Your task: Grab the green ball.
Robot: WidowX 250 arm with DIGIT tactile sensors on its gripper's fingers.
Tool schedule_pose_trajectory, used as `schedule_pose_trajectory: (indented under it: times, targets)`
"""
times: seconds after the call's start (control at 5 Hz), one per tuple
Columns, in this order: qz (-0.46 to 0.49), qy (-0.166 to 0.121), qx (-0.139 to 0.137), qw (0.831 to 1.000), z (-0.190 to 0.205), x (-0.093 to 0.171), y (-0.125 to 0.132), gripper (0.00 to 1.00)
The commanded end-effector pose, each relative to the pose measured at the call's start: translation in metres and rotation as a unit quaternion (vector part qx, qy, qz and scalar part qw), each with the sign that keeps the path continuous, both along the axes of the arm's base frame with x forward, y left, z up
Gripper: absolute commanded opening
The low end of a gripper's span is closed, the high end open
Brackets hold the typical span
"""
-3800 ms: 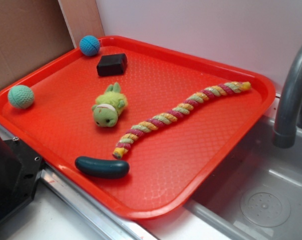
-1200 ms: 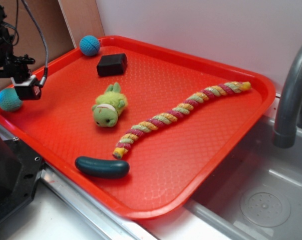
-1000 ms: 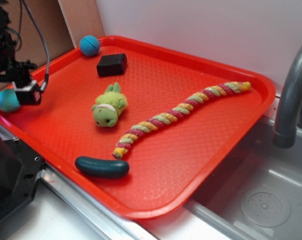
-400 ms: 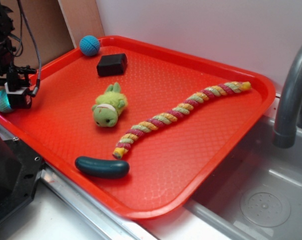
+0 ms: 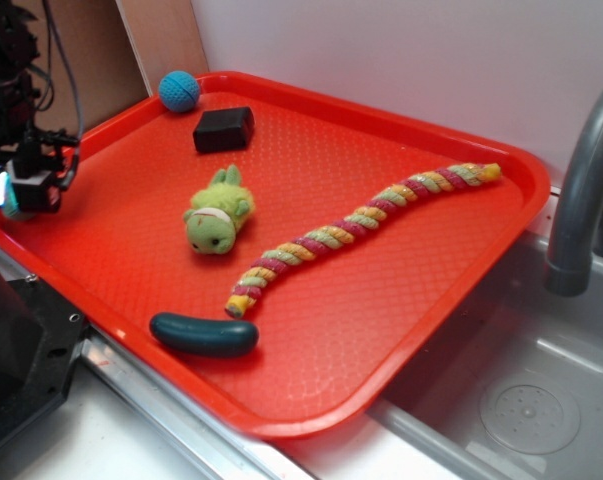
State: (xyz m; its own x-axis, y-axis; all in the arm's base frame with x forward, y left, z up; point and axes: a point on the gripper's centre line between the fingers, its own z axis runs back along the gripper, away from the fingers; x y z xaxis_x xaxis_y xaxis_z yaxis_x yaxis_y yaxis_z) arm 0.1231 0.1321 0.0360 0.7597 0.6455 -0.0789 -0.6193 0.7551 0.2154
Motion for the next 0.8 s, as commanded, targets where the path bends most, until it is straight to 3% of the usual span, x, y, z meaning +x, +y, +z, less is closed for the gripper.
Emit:
schedule_pose_trajectory:
  times: [0.0,0.2,0.4,0.6]
  targets:
    - [-0.187,-0.134,-0.009,0.973,0.110,0.050,-0.052,0.00]
    - [-0.282,-0.136,-0.074,0.947,0.158,0.071,-0.088,0.00]
    - [-0.323,-0.137,-0.086,0.933,0.174,0.072,-0.116,0.00]
    - [-0.328,-0.124,-0.102,0.931,0.194,0.067,-0.132,0.00]
